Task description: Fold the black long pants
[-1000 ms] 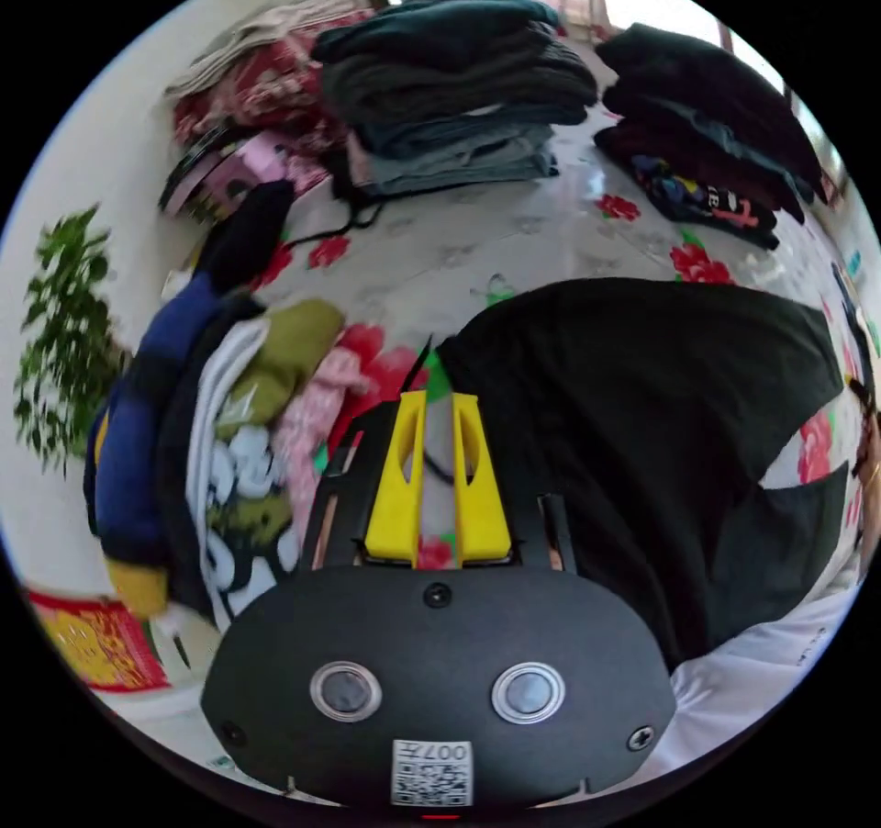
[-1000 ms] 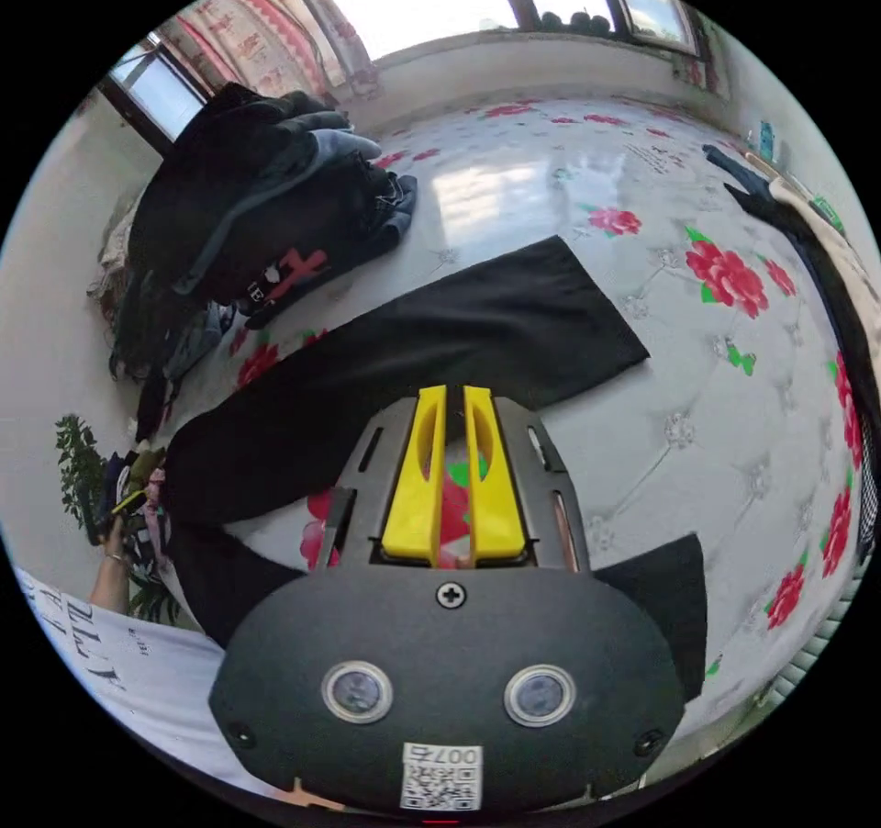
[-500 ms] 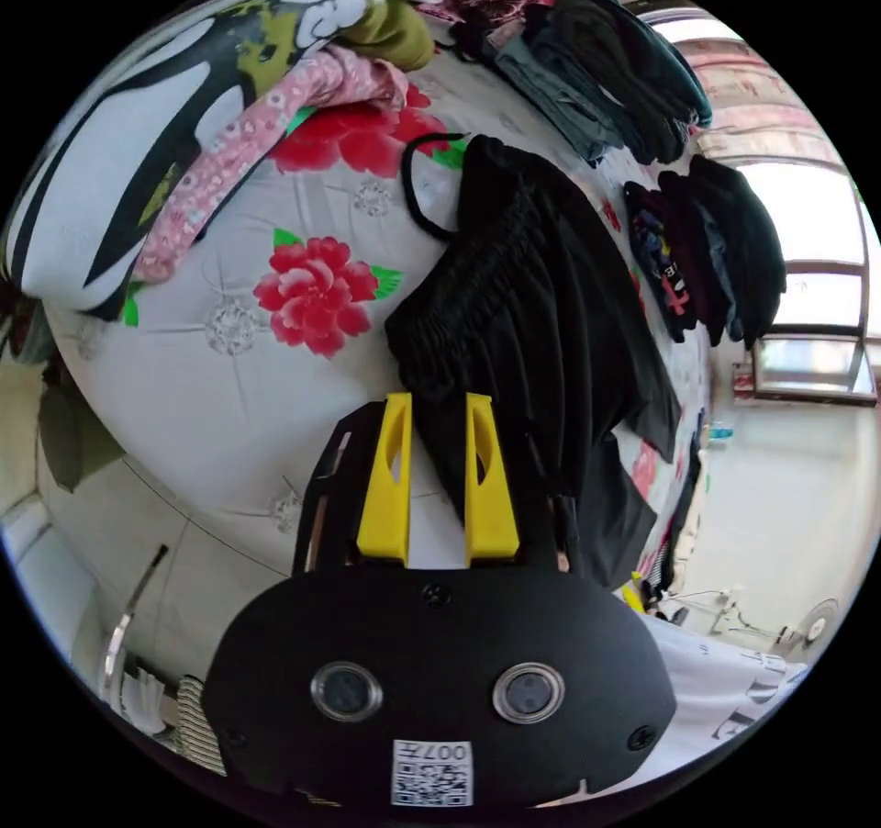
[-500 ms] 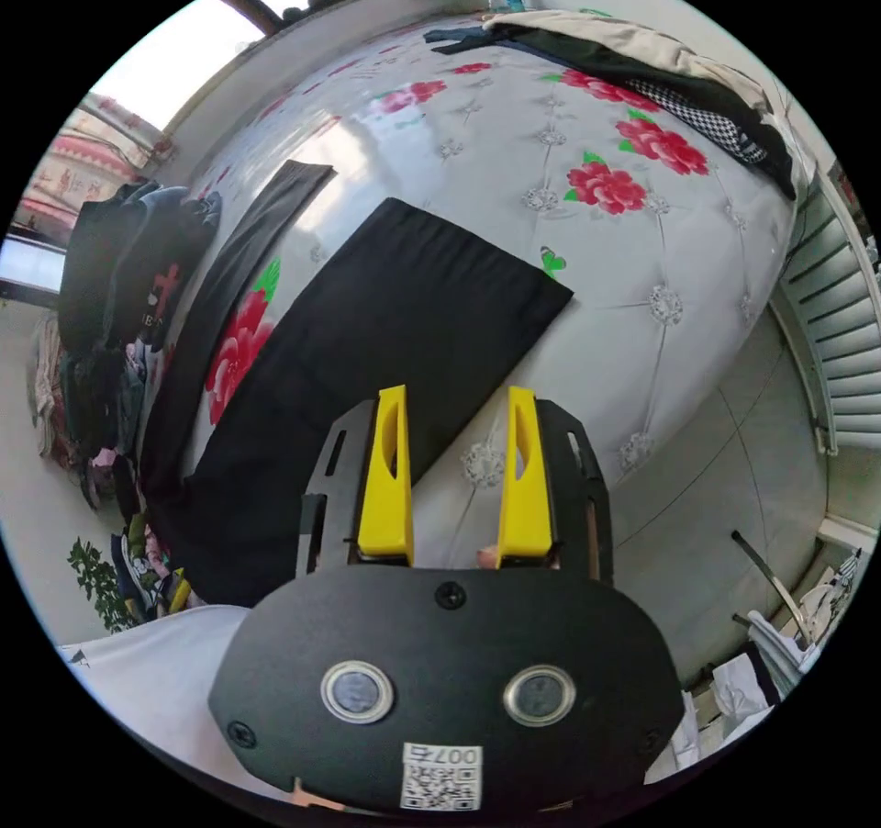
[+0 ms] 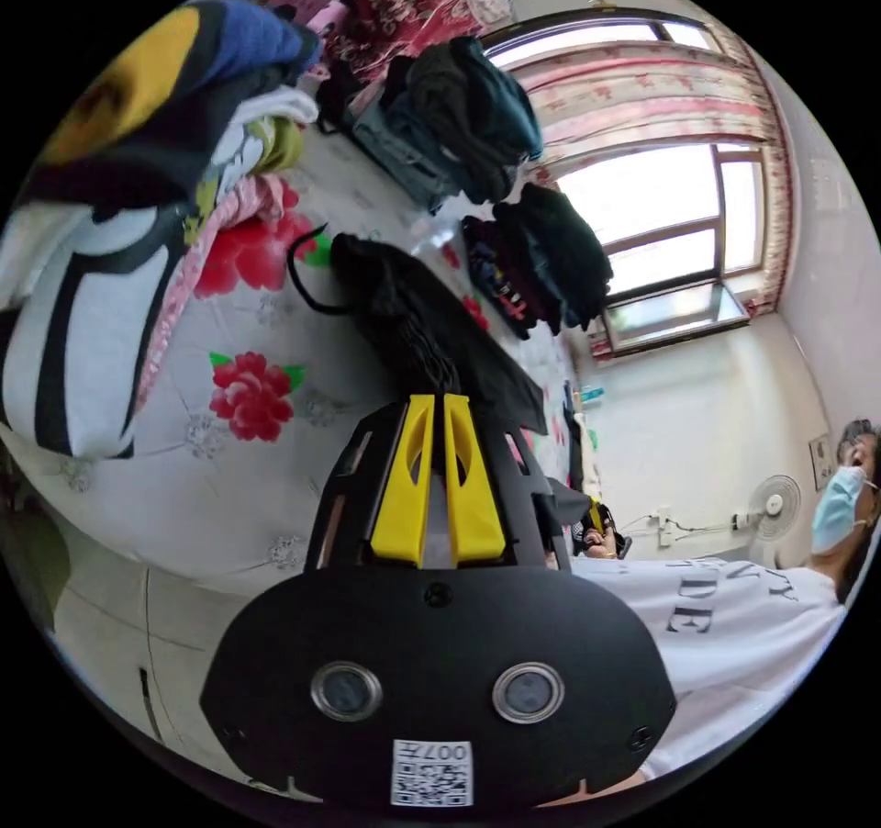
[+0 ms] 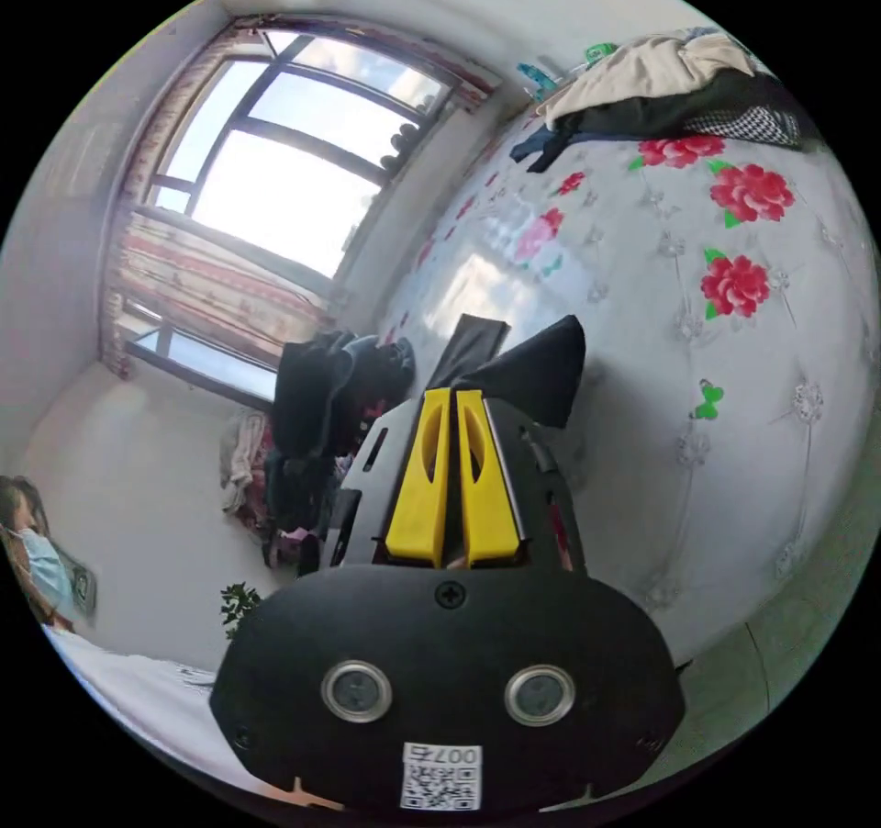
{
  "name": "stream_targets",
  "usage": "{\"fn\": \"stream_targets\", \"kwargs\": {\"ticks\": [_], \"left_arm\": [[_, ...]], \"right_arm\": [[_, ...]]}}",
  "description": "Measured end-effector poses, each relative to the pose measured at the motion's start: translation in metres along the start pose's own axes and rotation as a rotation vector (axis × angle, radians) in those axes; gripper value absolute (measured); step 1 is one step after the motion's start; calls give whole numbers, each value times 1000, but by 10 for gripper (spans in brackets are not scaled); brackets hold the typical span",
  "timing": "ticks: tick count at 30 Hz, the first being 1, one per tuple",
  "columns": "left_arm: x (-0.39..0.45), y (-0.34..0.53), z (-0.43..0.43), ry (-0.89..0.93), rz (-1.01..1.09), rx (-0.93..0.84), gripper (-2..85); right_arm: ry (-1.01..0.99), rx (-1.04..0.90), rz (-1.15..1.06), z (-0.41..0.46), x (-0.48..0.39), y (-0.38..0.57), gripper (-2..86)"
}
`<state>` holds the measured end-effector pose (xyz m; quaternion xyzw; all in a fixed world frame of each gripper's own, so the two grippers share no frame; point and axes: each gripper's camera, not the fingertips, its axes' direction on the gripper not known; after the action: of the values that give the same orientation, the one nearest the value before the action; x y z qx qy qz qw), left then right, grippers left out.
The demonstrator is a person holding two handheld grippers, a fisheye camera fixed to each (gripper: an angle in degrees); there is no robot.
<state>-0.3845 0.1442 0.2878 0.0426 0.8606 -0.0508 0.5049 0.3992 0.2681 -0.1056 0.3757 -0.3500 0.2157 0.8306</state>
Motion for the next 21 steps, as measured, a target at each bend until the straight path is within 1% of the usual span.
{"fn": "stream_targets", "kwargs": {"ticks": [2,3,7,12,15,18,19,20,21], "left_arm": [[4,-5,-19,43,43,13,-7],[5,-7,-27,61,62,20,-7],[-5,-6,-37,76,-2,39,-7],[-25,-5,-34,164,-131,89,-7],[-26,-28,-22,140,-166,95,-7],[-23,-74,12,64,-177,83,-6],[-23,-85,21,38,-178,79,-6],[-23,-107,42,-4,-194,71,-4],[-24,-128,63,-32,-211,73,-2]], "right_arm": [[-117,39,-74,-19,-22,-12,-3],[-126,40,-88,-21,-27,-14,-3],[-75,14,-128,-16,-48,-11,-3],[-73,28,-104,10,-59,-14,-3],[-1,-13,-154,51,-82,-33,-2],[127,-73,-233,121,-112,-58,-1],[176,-106,-248,158,-122,-70,1],[212,-133,-258,196,-128,-83,2],[229,-148,-263,215,-130,-89,4]]}}
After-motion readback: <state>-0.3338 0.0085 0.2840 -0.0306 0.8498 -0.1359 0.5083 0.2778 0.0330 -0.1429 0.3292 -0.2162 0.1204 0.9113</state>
